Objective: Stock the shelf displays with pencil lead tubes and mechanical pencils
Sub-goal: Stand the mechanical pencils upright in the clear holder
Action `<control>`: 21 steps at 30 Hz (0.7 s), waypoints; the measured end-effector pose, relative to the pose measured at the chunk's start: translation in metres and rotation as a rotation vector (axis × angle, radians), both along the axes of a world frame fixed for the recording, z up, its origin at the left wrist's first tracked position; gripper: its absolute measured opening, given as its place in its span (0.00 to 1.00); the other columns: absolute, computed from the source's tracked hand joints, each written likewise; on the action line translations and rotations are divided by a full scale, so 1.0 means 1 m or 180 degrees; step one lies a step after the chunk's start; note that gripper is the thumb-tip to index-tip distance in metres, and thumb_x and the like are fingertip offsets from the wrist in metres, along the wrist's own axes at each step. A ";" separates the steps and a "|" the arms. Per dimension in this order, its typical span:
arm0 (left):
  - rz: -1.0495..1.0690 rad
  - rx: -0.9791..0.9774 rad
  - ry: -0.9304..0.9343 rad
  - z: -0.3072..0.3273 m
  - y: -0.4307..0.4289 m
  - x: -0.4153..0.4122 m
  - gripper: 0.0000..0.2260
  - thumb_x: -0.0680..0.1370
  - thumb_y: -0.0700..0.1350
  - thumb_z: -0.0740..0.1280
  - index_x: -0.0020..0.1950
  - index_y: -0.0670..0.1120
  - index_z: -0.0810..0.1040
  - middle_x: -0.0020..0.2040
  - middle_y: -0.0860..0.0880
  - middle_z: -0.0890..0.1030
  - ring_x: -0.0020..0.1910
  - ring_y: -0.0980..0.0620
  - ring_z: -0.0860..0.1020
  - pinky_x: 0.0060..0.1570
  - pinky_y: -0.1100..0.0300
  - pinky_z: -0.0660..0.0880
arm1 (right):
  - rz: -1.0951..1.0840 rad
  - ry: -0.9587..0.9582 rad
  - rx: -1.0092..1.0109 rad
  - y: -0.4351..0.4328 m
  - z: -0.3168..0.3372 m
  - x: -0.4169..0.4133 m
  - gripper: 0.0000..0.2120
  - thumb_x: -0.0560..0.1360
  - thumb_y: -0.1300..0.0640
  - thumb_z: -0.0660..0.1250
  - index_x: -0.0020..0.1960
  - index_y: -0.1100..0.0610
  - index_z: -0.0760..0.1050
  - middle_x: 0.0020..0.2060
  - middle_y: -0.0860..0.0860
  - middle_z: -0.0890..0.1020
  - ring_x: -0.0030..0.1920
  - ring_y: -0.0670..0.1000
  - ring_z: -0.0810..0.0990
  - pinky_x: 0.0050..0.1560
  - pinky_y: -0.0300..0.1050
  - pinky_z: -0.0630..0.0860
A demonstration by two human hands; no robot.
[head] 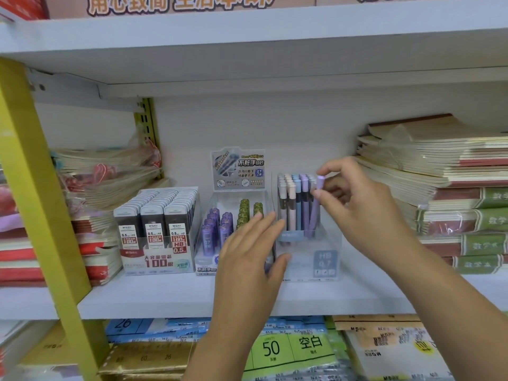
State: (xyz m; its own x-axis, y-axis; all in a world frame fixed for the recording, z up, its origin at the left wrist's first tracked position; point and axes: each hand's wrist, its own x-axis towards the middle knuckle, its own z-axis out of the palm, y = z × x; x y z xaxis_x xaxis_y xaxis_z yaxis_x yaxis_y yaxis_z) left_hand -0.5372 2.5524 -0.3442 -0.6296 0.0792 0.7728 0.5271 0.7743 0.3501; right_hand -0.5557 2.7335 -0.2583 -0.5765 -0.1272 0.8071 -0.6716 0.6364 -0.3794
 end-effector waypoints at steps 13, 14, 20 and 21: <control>-0.0016 -0.0077 0.0037 -0.001 -0.004 -0.001 0.26 0.77 0.49 0.72 0.74 0.57 0.71 0.72 0.65 0.65 0.70 0.71 0.59 0.72 0.63 0.54 | 0.0067 -0.0016 -0.0215 -0.006 -0.002 -0.007 0.11 0.74 0.60 0.69 0.50 0.46 0.73 0.40 0.43 0.79 0.42 0.39 0.77 0.40 0.26 0.69; -0.0017 -0.0070 0.0046 -0.001 -0.005 -0.002 0.26 0.77 0.49 0.72 0.74 0.57 0.71 0.72 0.65 0.65 0.70 0.69 0.60 0.72 0.61 0.55 | 0.0027 0.0025 -0.0190 -0.006 -0.002 -0.008 0.09 0.75 0.60 0.69 0.51 0.47 0.74 0.42 0.43 0.78 0.42 0.40 0.76 0.40 0.27 0.68; 0.0002 -0.0088 0.0051 -0.002 -0.005 -0.003 0.25 0.77 0.50 0.72 0.74 0.57 0.70 0.72 0.65 0.65 0.70 0.70 0.59 0.72 0.63 0.53 | -0.0190 -0.0013 -0.0247 -0.004 -0.004 -0.014 0.09 0.74 0.55 0.69 0.51 0.44 0.74 0.45 0.45 0.71 0.42 0.39 0.72 0.41 0.26 0.66; 0.0006 -0.0085 0.0053 -0.002 -0.005 -0.003 0.25 0.77 0.50 0.72 0.74 0.58 0.70 0.72 0.65 0.65 0.70 0.70 0.59 0.72 0.62 0.53 | -0.0266 0.0030 -0.0282 -0.004 -0.004 -0.015 0.09 0.73 0.54 0.71 0.50 0.44 0.75 0.45 0.46 0.71 0.41 0.37 0.71 0.41 0.25 0.65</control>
